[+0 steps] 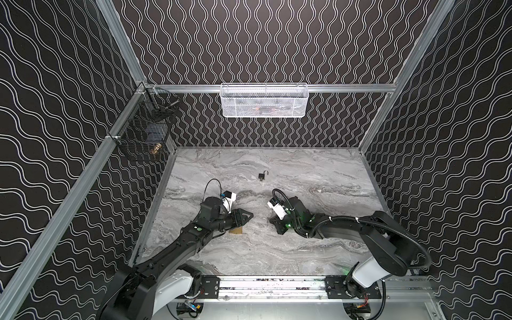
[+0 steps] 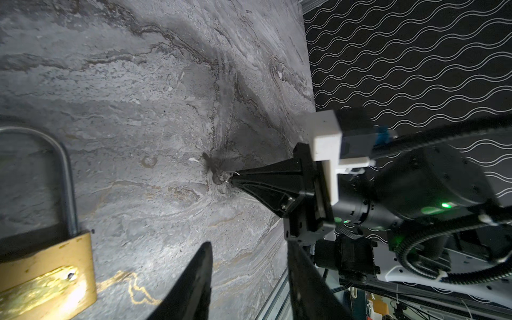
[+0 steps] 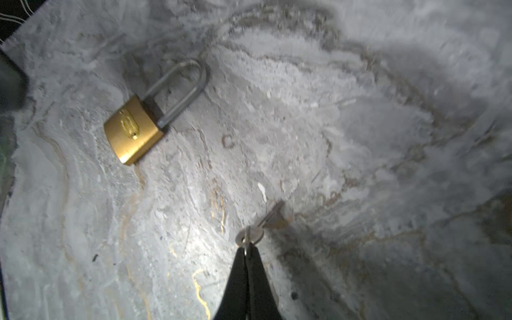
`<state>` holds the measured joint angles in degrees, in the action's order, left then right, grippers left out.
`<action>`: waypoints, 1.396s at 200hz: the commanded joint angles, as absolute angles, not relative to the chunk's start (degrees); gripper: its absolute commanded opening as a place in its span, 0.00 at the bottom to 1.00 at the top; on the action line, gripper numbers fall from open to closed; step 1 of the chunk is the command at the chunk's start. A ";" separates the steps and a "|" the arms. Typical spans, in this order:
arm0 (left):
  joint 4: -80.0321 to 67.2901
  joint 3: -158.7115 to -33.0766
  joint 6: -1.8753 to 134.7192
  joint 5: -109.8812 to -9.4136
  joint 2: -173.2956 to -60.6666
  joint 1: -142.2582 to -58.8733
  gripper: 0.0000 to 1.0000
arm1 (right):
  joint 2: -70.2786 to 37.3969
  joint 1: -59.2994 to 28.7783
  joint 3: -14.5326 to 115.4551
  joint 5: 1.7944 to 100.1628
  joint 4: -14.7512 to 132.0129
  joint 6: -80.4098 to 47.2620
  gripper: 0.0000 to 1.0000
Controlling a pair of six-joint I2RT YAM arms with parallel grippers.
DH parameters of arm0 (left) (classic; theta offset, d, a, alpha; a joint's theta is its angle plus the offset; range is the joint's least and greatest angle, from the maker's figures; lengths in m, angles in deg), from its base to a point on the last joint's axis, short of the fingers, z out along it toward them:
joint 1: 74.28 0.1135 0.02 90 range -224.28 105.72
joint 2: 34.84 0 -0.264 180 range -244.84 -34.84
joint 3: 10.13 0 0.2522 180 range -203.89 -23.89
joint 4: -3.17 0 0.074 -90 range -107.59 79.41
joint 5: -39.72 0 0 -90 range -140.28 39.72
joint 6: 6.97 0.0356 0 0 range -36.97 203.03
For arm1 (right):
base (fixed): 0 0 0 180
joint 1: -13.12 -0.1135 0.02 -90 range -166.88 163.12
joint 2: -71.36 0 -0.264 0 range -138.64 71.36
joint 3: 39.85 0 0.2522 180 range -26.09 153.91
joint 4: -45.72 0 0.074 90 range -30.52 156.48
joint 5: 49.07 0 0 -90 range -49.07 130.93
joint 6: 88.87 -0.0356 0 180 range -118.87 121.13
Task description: Unlock with the key
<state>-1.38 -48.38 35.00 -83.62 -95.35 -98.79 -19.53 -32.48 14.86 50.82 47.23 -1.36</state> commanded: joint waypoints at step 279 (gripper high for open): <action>50.54 -49.76 94.27 -67.65 -123.95 -117.04 0.44 | 1.22 -29.88 3.79 50.42 29.96 -0.63 0.00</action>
<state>47.38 -48.47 93.88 -69.63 -122.69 -116.97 0.77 -29.92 4.15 49.26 33.31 -0.04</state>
